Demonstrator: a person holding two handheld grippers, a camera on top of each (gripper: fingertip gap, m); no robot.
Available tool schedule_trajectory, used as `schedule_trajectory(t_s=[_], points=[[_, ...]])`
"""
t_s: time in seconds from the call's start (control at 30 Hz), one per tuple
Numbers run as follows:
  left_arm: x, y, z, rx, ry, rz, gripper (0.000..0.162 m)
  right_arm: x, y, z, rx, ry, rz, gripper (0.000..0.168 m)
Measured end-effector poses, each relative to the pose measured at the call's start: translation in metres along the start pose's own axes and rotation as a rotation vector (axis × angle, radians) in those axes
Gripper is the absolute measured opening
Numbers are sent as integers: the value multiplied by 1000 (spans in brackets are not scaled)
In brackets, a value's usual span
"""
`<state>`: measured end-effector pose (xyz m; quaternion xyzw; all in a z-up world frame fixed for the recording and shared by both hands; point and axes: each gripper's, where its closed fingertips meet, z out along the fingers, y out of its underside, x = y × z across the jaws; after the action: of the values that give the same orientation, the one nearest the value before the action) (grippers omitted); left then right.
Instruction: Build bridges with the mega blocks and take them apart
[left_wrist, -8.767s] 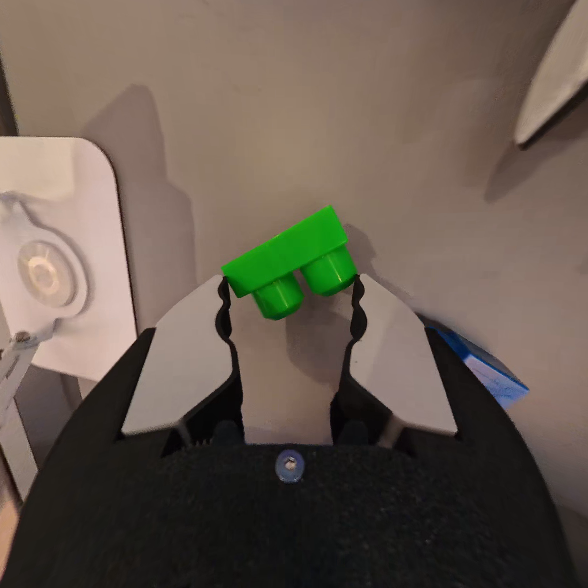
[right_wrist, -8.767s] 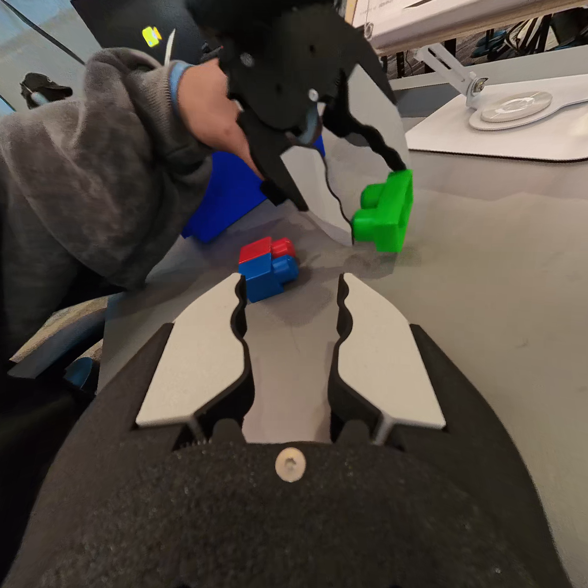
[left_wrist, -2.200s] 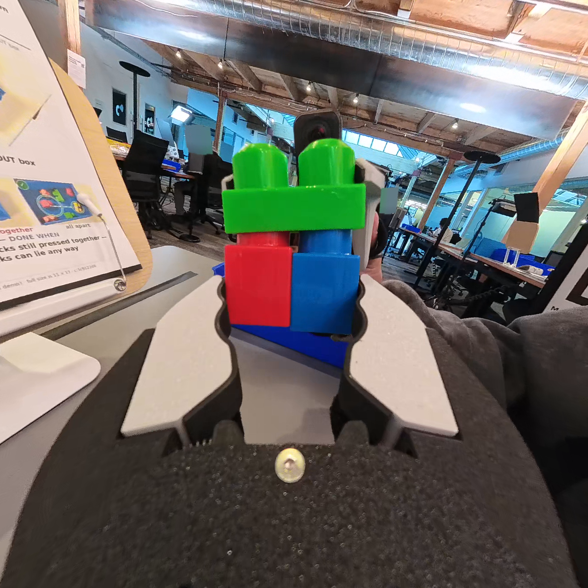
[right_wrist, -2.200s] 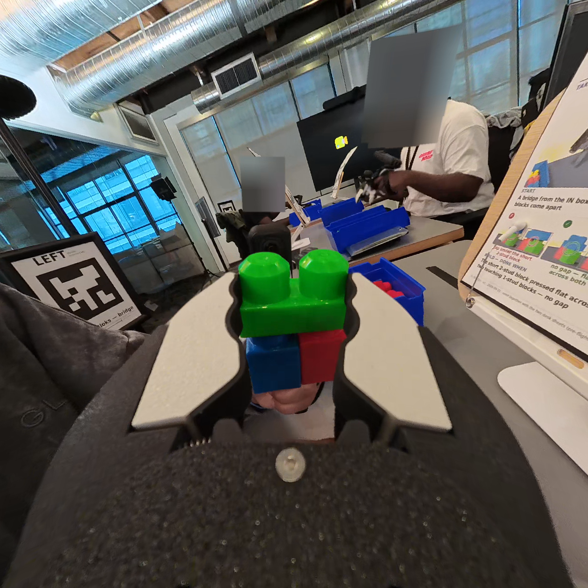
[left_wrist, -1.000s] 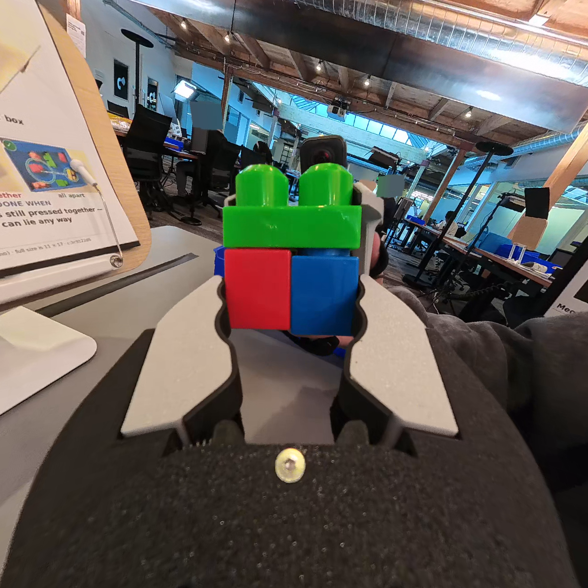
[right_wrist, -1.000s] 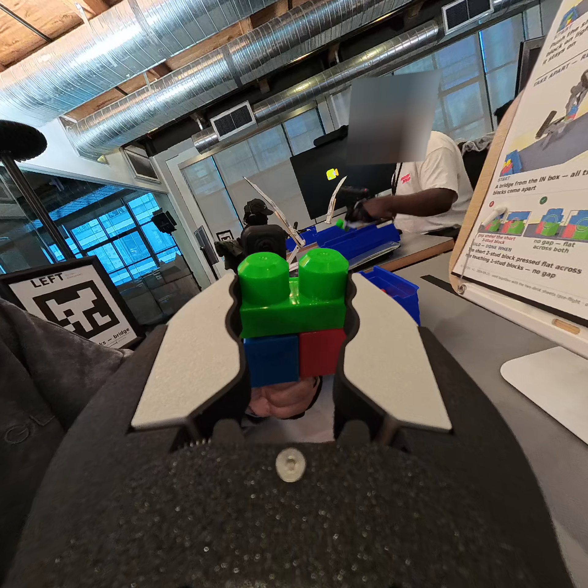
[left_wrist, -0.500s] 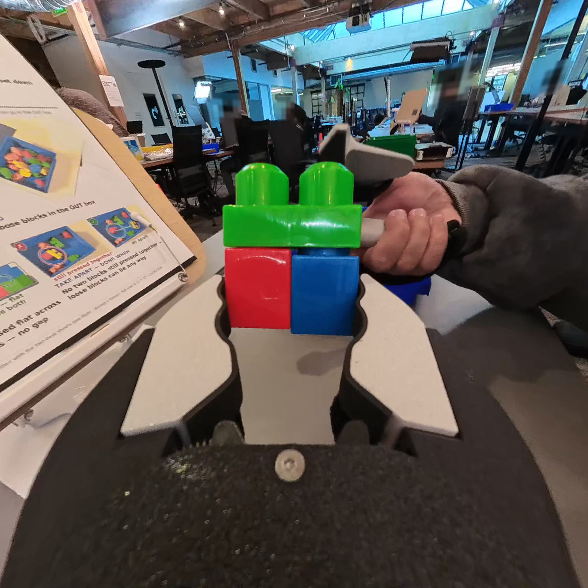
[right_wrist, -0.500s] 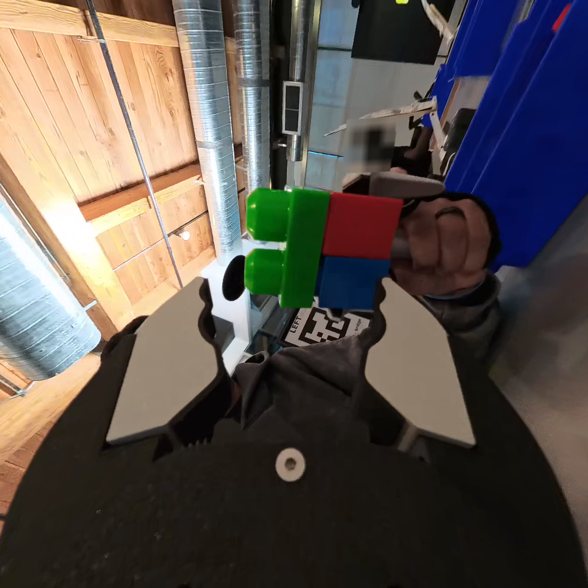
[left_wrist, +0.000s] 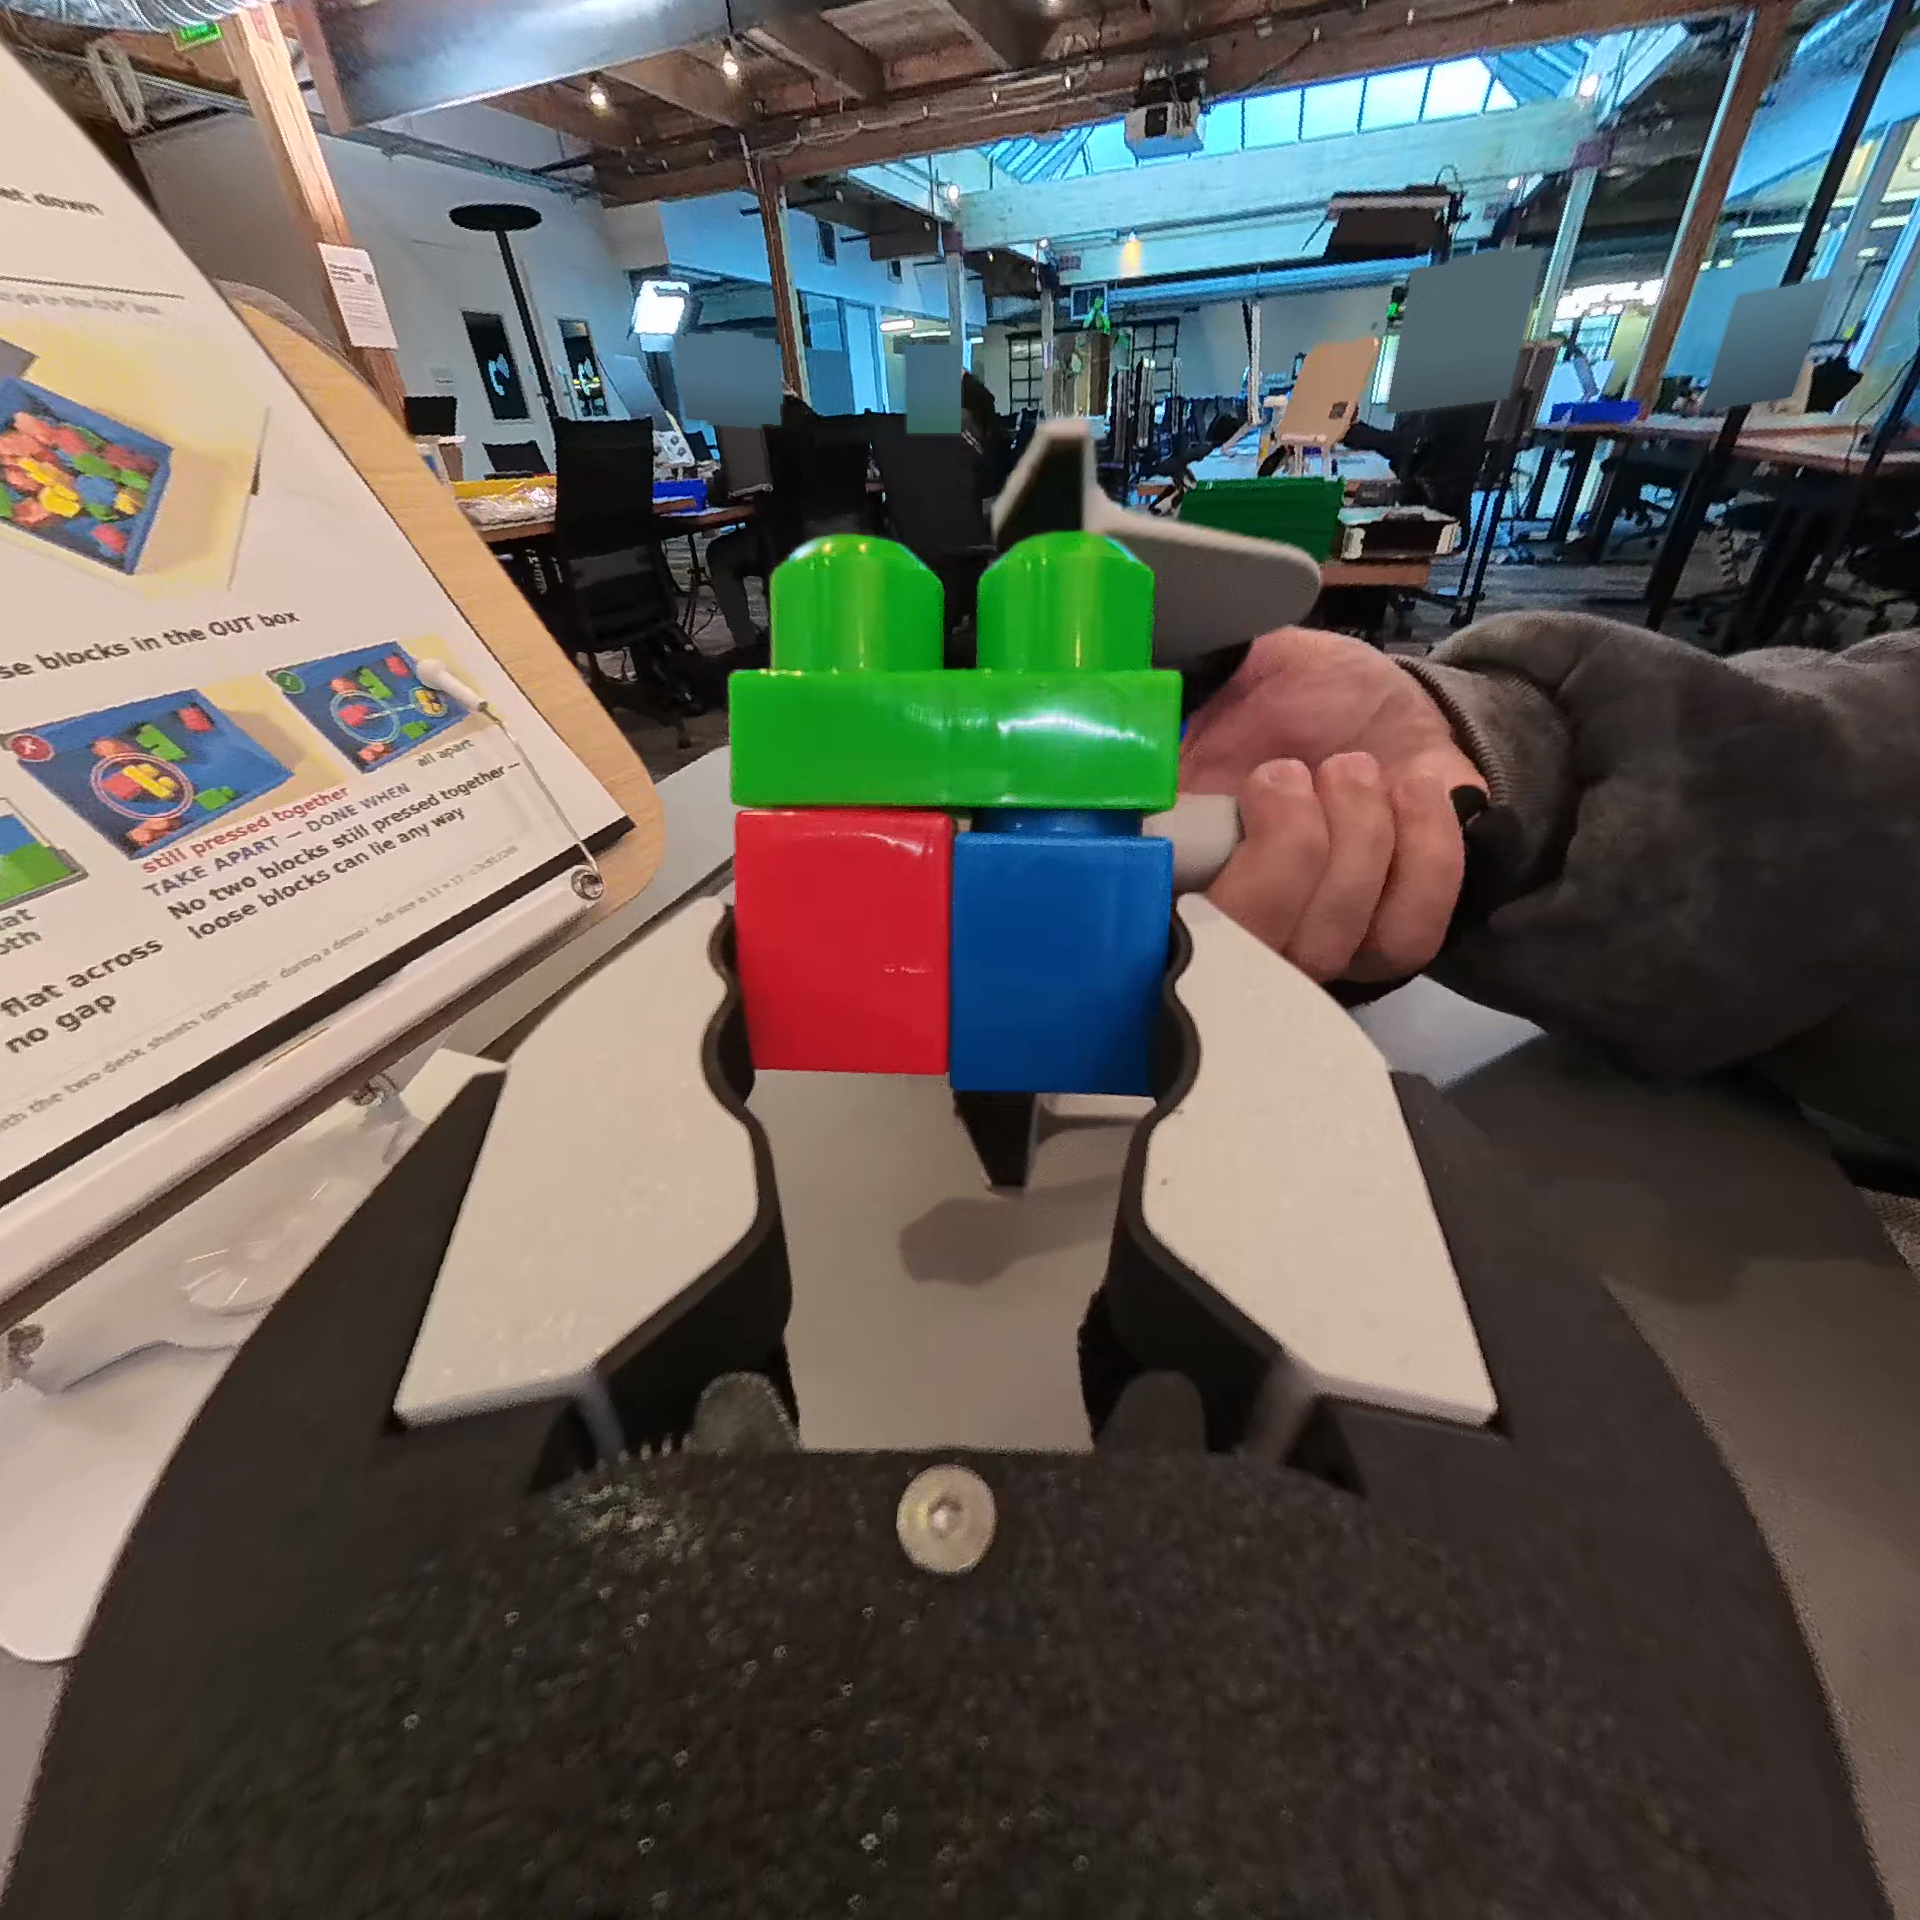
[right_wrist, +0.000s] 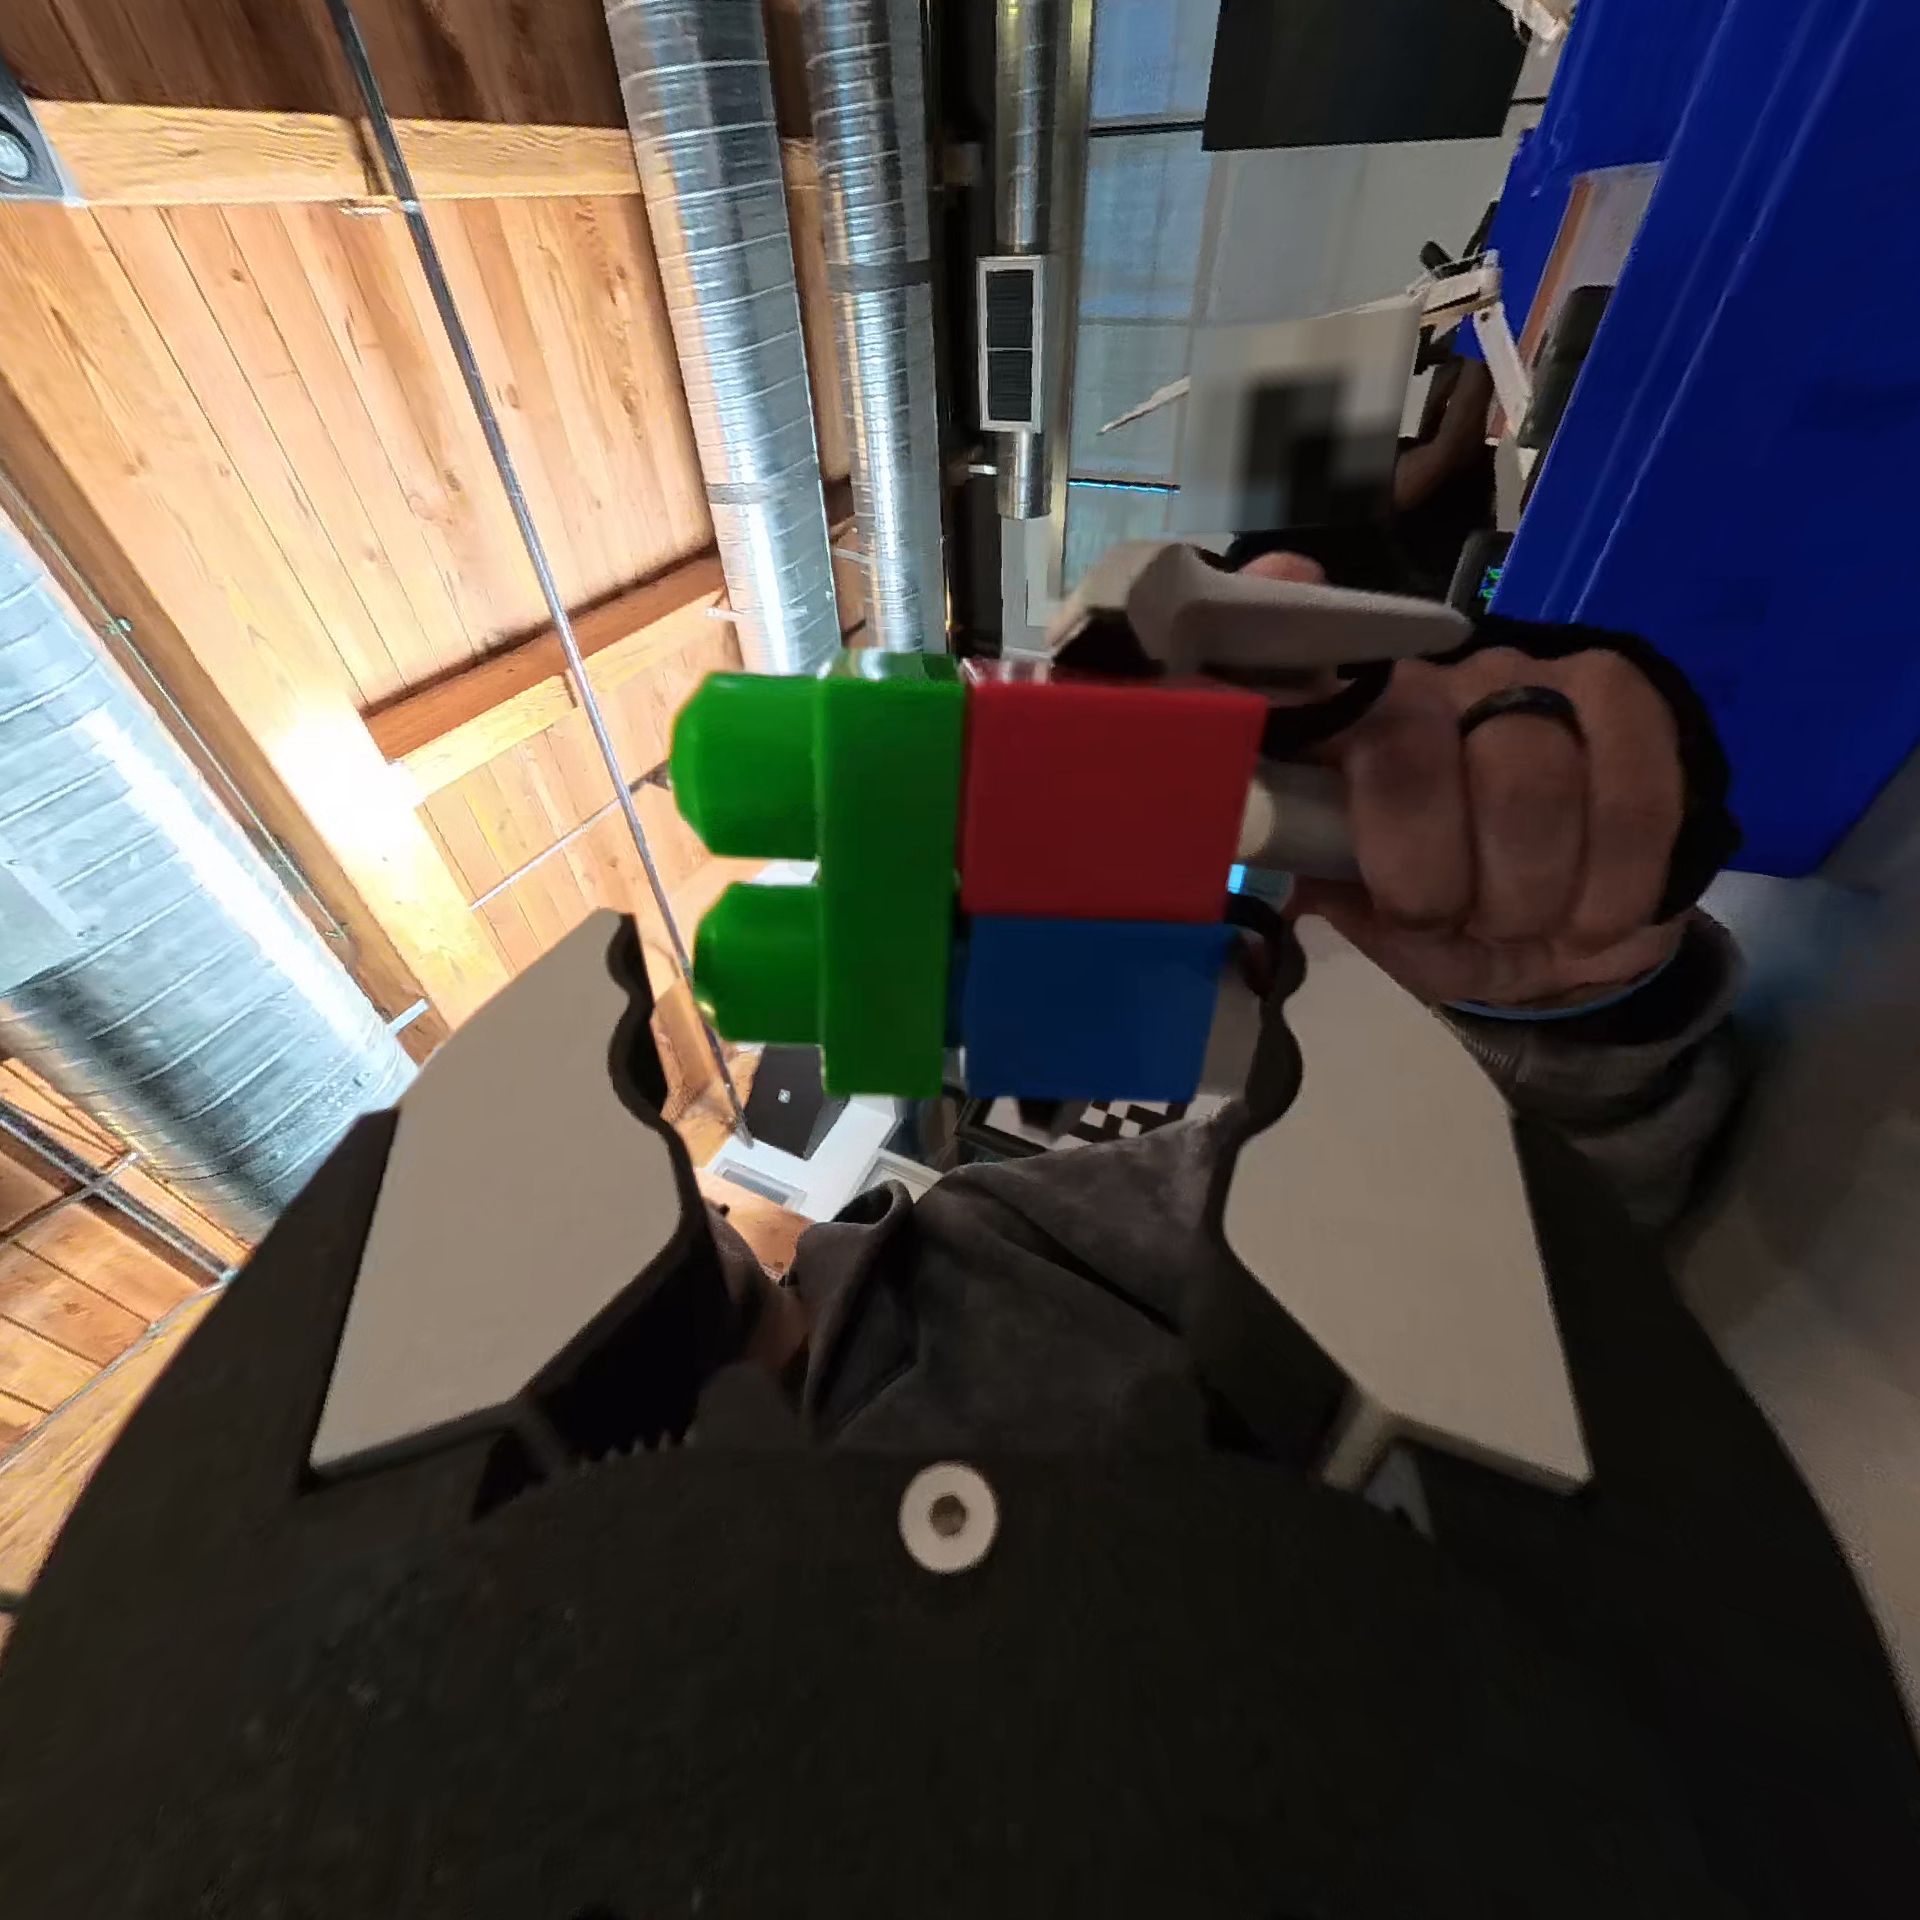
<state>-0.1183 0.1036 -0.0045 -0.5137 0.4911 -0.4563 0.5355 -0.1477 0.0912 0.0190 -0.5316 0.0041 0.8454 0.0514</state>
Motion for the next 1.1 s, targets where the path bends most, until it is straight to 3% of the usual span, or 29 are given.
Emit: schedule_trajectory(t_s=[0.2,0.53,1.03,1.1], points=[[4,7,5,-11,13,7,74,4,10,2,-50,23,10,99],[0,18,9,-31,-10,18,75,13,7,-7,-31,15,-63,95],[6,18,11,-46,9,17,75,11,11,-10,-10,-10,-43,95],[6,15,10,-37,2,25,75,14,9,-11,6,2,-64,106]])
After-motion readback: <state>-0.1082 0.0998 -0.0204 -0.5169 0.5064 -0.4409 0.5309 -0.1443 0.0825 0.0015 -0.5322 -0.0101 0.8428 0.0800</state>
